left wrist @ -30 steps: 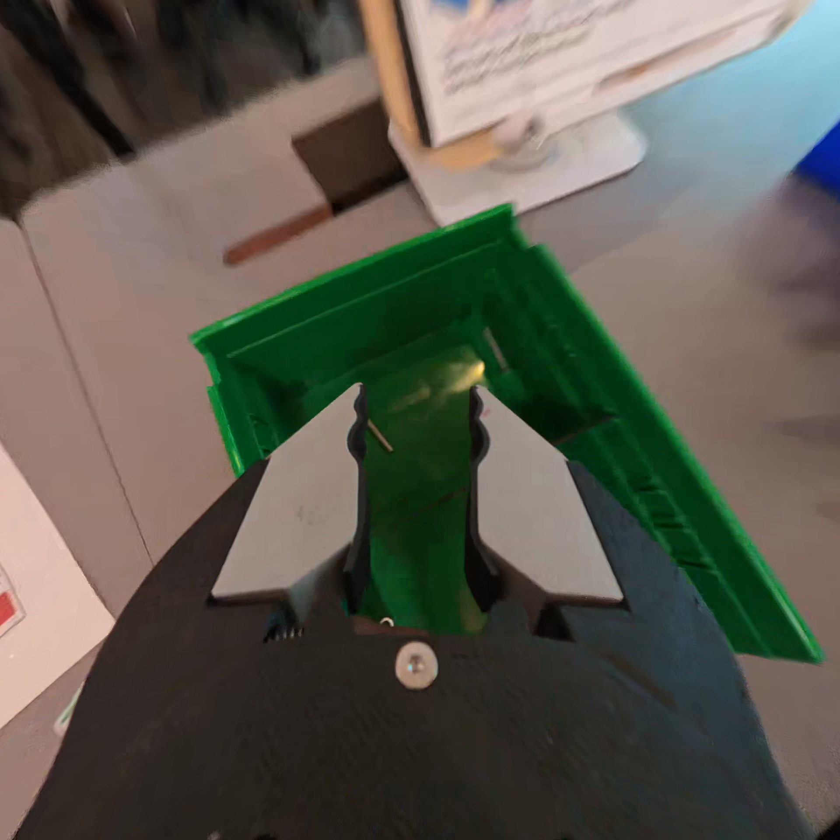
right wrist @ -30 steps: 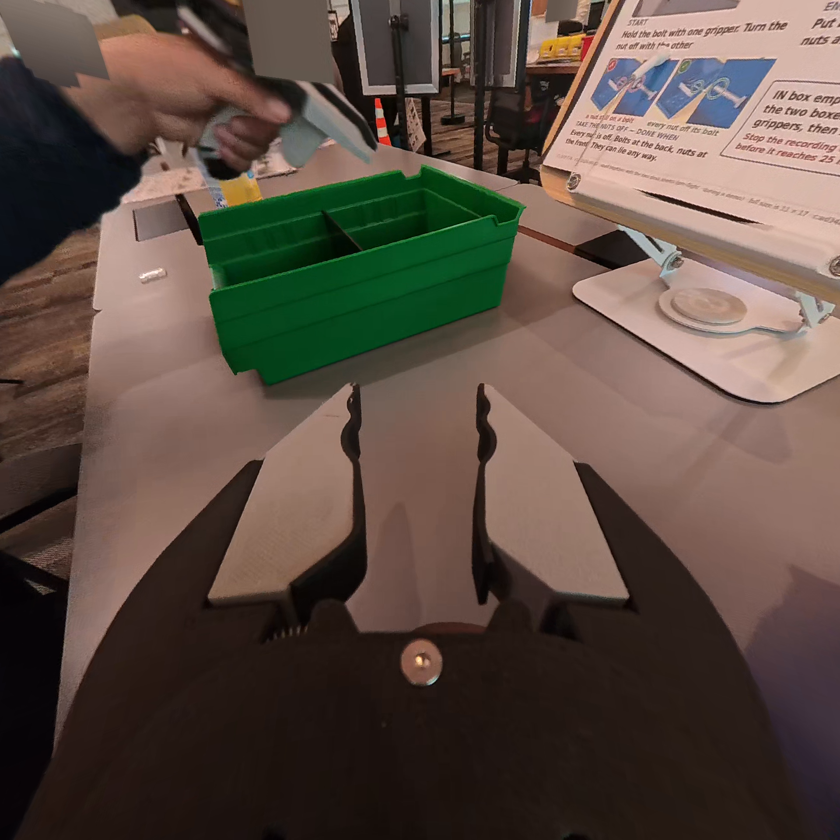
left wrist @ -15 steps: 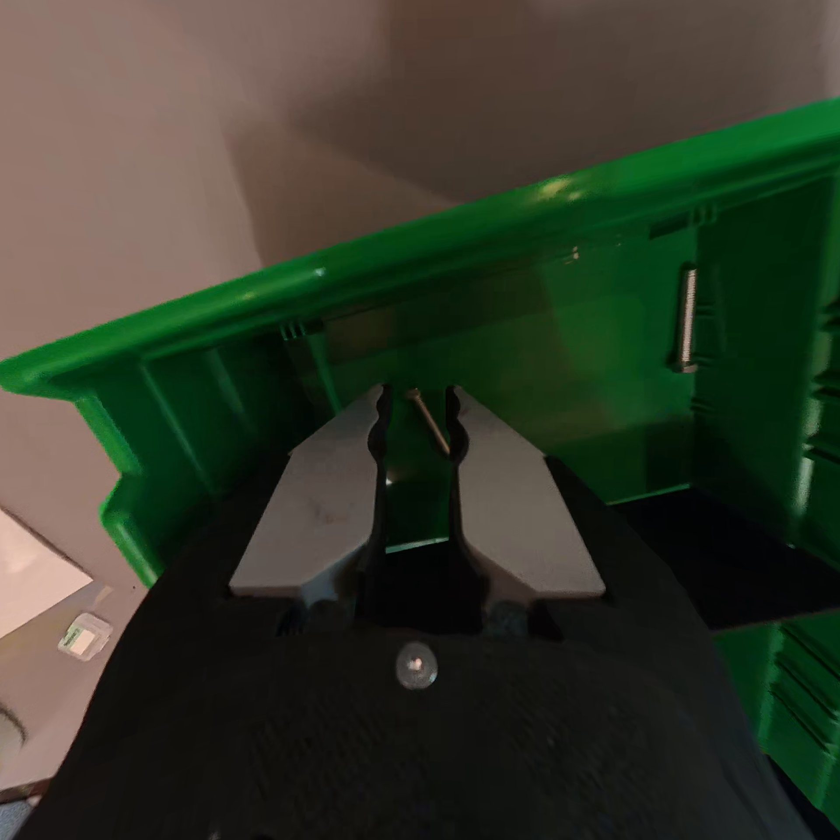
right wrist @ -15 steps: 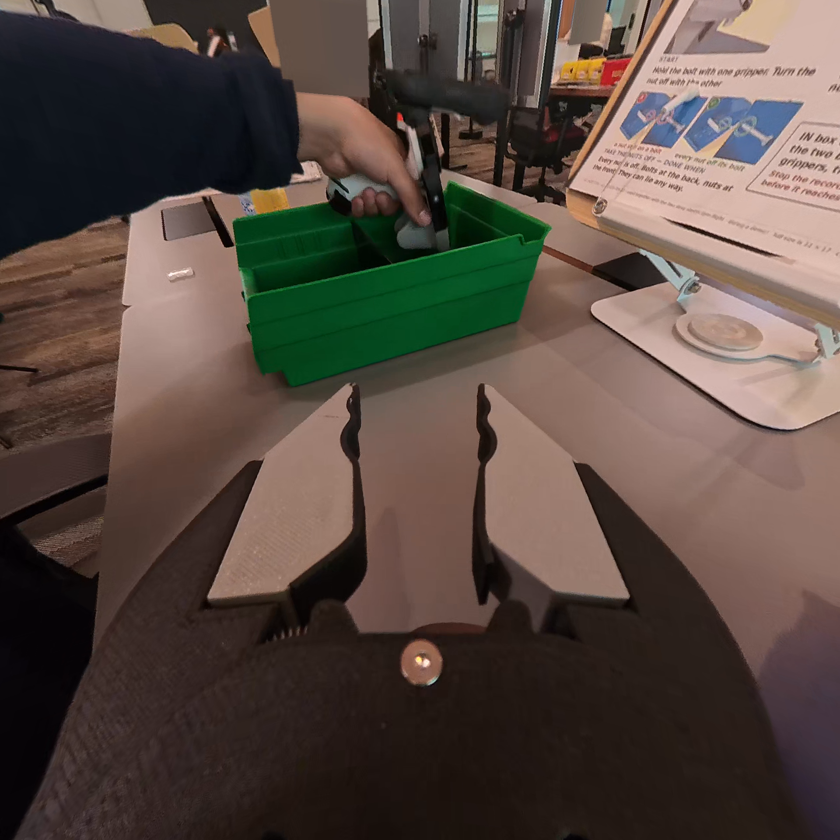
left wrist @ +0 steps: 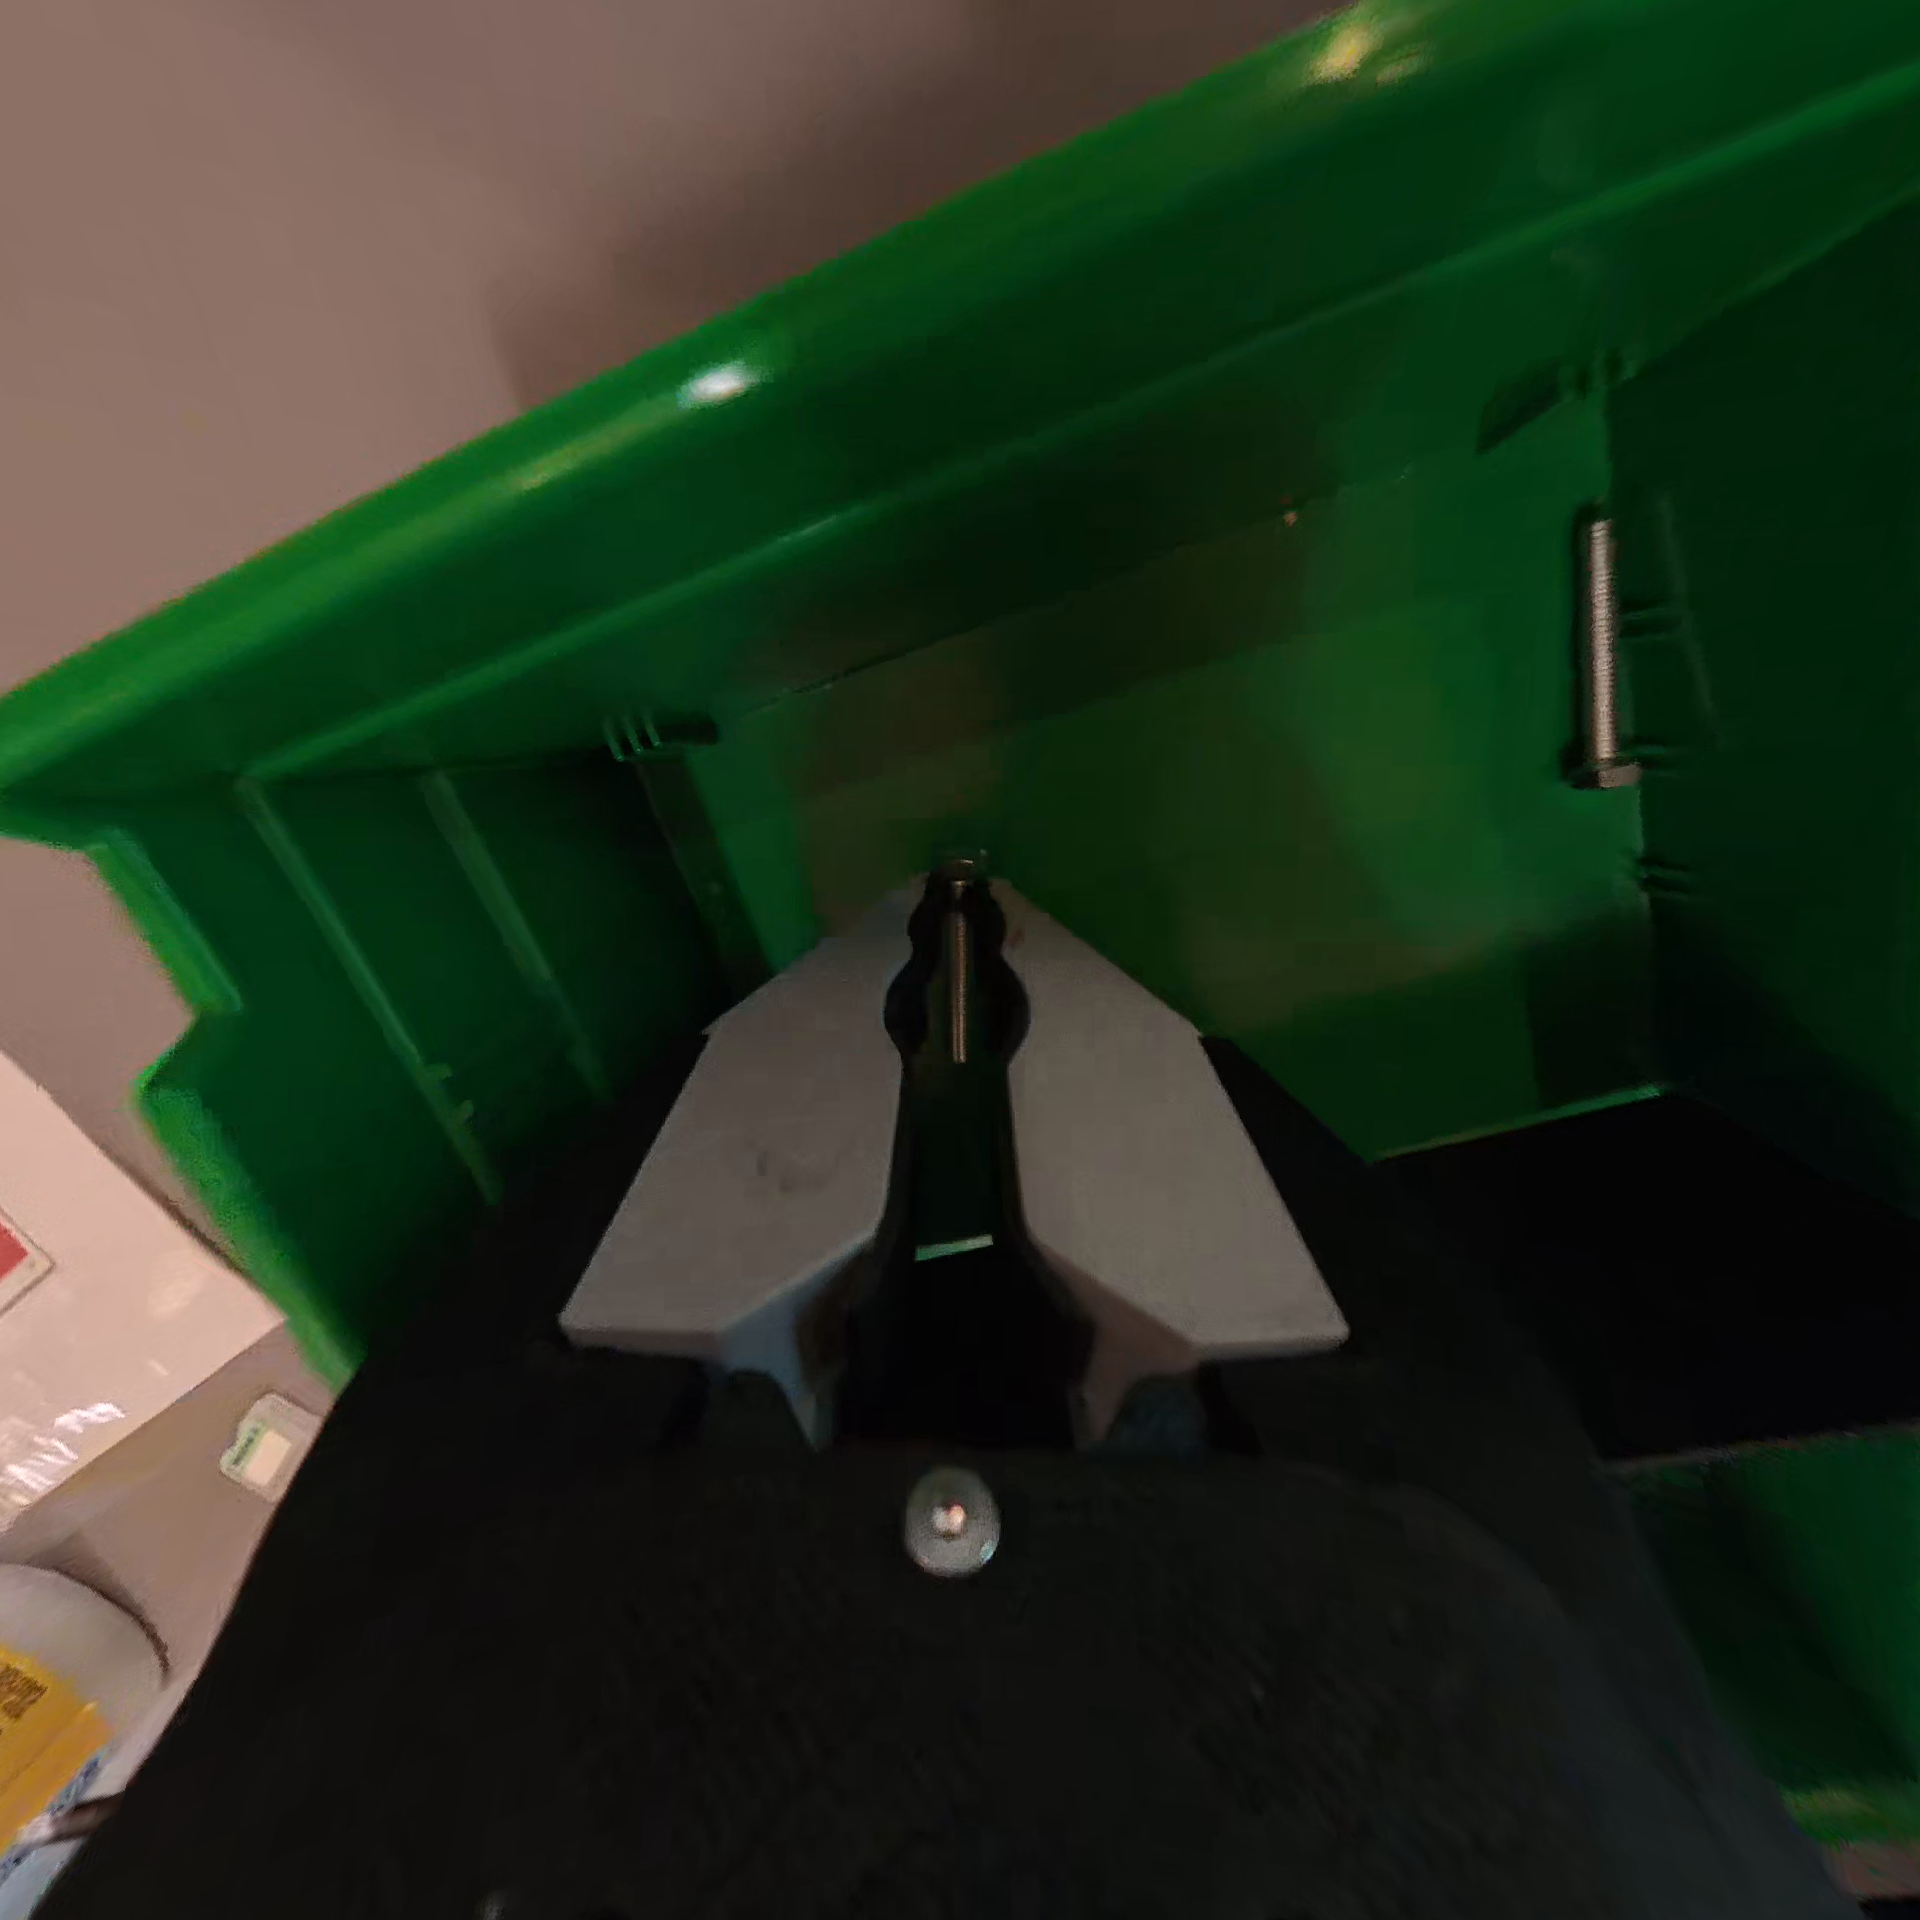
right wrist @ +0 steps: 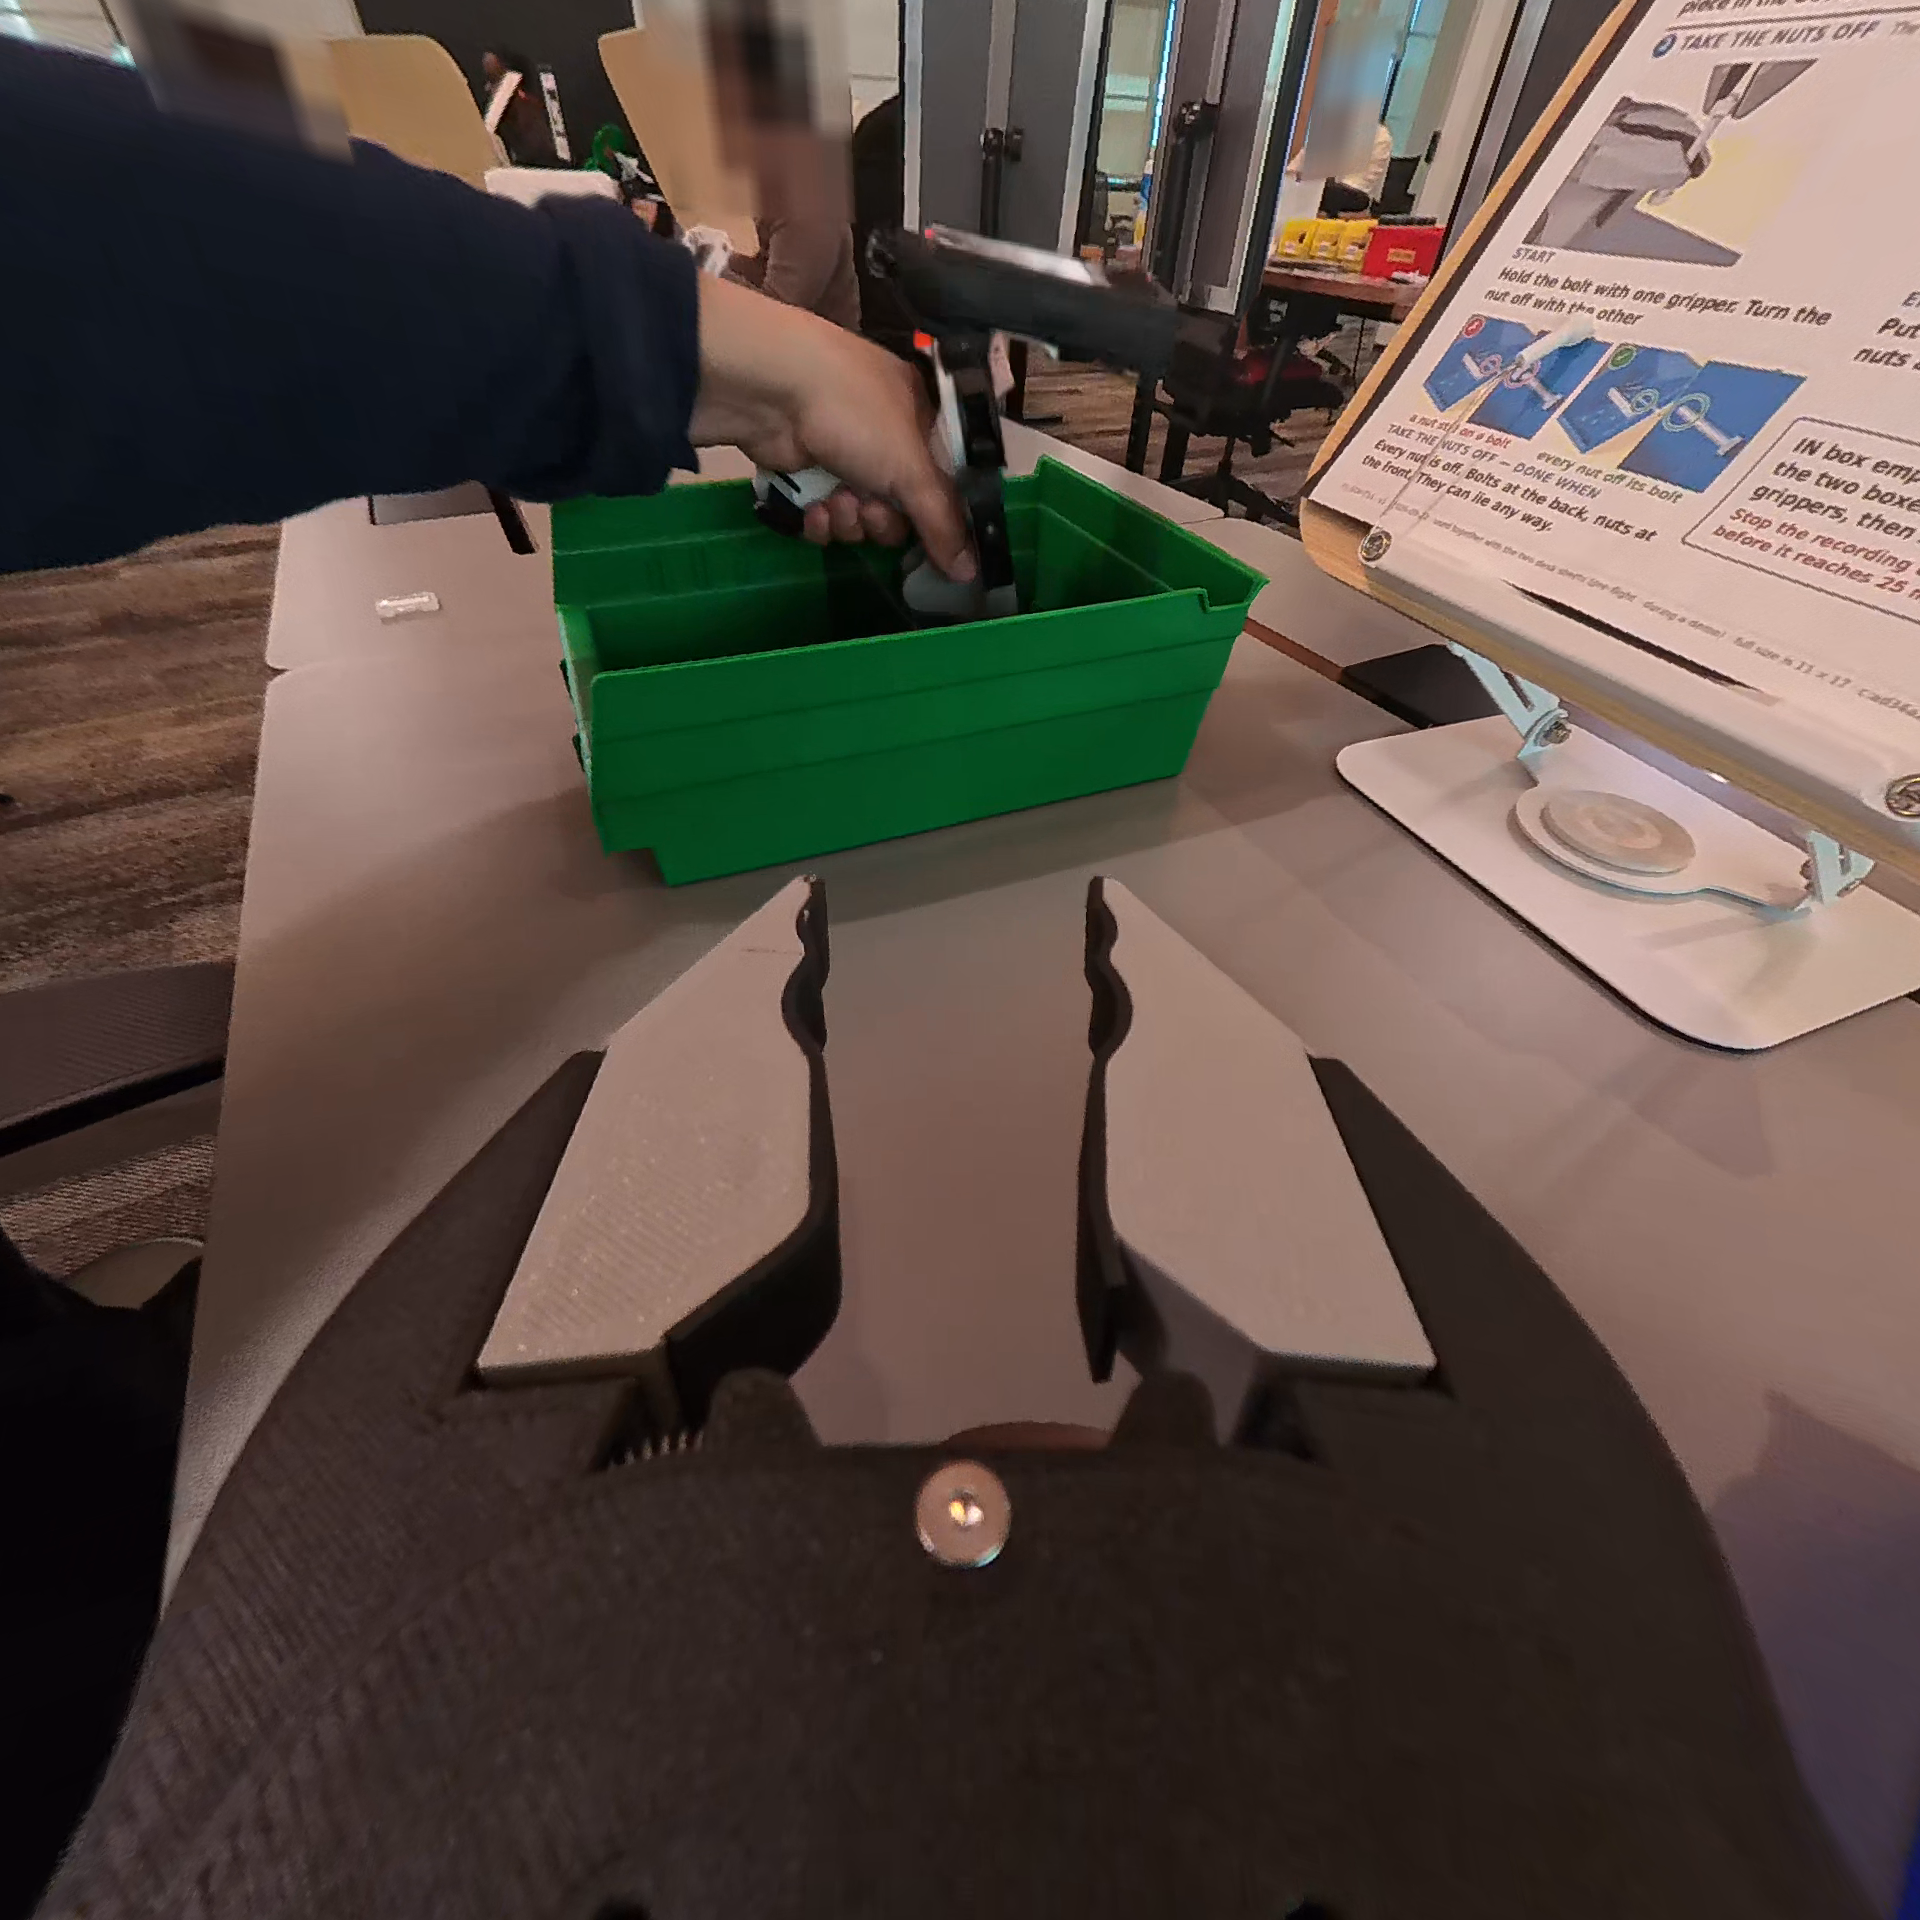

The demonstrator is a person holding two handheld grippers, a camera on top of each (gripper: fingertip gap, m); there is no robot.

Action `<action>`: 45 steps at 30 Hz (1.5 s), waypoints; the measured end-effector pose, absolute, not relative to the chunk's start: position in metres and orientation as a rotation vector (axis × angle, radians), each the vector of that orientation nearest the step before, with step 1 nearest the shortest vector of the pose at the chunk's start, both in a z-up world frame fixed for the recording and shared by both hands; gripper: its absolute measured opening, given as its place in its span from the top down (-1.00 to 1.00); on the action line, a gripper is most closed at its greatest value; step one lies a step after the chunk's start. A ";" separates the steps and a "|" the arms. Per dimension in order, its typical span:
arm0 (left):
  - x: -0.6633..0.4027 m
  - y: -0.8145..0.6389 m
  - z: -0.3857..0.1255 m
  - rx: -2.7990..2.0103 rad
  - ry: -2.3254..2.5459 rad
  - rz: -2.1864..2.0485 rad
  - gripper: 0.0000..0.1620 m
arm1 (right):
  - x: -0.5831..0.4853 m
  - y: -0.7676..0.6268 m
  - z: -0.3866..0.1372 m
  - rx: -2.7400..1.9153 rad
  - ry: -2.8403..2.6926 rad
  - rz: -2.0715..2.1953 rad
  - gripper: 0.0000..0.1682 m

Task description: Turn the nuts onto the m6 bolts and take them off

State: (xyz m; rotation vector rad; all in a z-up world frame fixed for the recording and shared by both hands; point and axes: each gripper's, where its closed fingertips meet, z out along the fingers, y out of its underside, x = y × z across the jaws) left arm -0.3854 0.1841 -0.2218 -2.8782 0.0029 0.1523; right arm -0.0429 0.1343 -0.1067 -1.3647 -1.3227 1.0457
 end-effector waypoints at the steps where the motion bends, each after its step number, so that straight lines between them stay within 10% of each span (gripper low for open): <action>1: -0.386 0.187 -0.212 -2.832 0.022 0.176 0.94 | -0.043 0.135 -0.108 -1.370 -1.325 1.043 0.44; 15: -0.103 0.171 -0.046 -1.884 0.508 -0.422 0.95 | -0.050 0.140 -0.105 -1.475 -1.223 1.477 0.47; 32: -0.038 0.144 -0.077 -1.689 0.296 -0.784 0.95 | -0.051 0.124 -0.101 -1.422 -1.249 1.735 0.97; 45: -0.107 0.097 -0.093 -1.961 0.347 -0.576 0.66 | -0.022 0.174 -0.212 -1.750 -1.720 0.650 0.98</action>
